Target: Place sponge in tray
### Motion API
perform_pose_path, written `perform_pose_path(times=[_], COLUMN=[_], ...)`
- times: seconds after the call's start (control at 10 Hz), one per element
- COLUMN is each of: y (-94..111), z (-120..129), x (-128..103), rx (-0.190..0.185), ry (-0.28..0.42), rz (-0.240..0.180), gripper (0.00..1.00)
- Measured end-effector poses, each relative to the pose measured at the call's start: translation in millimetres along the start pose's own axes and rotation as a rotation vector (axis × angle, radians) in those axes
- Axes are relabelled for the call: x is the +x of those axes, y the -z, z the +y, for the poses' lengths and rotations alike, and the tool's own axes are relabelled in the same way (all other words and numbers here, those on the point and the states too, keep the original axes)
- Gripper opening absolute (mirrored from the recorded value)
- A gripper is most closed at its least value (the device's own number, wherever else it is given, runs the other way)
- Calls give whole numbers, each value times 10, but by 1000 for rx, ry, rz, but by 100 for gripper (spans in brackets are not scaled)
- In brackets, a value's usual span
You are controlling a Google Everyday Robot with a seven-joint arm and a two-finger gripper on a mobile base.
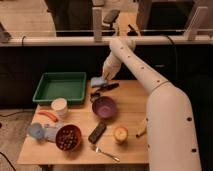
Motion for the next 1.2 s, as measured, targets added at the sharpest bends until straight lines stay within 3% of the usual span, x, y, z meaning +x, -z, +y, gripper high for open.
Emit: perform_pose_path(times=[0.5, 0.8, 1.2], y=[-147, -214, -366], z=[-389, -614, -954], x=[-80, -121, -198], rx=[9, 6, -29], ry=[49, 95, 169], rz=[23, 14, 0], gripper=[4, 4, 4])
